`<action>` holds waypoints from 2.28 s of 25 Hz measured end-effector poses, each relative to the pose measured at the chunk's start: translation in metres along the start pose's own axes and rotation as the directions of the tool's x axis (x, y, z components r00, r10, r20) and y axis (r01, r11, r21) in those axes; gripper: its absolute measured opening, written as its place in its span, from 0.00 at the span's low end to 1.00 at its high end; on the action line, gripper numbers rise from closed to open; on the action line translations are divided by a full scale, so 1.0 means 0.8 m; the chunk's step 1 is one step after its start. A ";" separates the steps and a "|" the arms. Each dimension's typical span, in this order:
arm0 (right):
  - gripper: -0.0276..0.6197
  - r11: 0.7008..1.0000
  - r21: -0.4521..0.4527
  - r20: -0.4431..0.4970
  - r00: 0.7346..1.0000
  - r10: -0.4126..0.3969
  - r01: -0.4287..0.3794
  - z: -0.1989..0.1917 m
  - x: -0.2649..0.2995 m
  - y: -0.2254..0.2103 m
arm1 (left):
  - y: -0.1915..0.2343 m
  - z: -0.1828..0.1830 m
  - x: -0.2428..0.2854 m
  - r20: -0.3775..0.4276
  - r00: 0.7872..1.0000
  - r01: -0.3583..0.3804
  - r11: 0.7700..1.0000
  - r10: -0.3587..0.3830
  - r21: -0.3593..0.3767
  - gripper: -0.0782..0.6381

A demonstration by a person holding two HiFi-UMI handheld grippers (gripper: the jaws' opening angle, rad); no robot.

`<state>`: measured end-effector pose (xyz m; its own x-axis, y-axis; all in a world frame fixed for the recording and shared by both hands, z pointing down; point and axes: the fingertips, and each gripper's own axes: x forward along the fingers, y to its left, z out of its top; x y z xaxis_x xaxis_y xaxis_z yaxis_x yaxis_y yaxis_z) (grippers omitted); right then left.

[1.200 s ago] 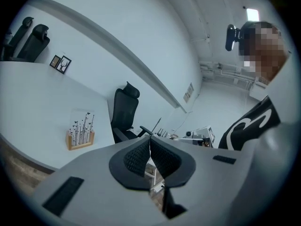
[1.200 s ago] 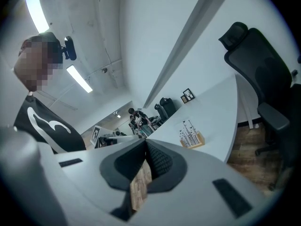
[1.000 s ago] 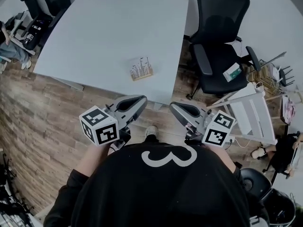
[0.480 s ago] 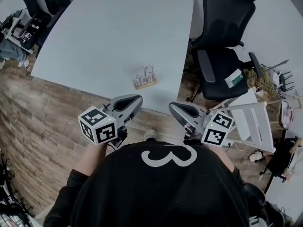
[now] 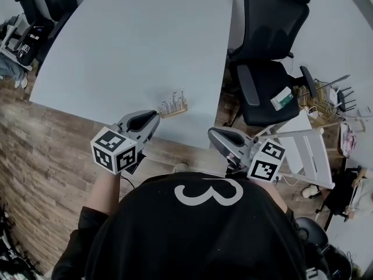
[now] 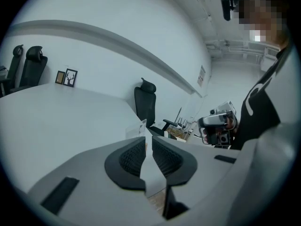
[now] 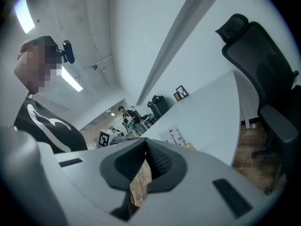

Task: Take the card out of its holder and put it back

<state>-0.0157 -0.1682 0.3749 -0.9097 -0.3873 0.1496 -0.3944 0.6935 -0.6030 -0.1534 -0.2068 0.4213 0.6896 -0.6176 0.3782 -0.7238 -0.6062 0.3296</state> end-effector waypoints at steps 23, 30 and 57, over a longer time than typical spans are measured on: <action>0.06 0.996 0.059 -0.020 0.998 -0.064 0.065 0.009 0.007 -0.051 | 0.054 -0.015 0.075 -0.078 0.980 0.189 0.976 -0.181 0.108 0.25; 0.06 0.996 0.061 -0.021 0.997 -0.069 0.070 0.010 0.011 -0.060 | 0.051 -0.012 0.076 -0.077 0.976 0.215 0.966 -0.206 0.146 0.17; 0.06 0.995 0.073 -0.021 0.998 -0.060 0.061 -0.002 0.004 -0.064 | 0.036 0.016 0.064 -0.035 0.980 0.200 0.953 -0.197 0.228 0.14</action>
<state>0.0014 -0.2037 0.4073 -0.8870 -0.4154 0.2016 -0.4388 0.6222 -0.6483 -0.1386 -0.2621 0.4391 0.8172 -0.4681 0.3362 -0.5461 -0.8154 0.1921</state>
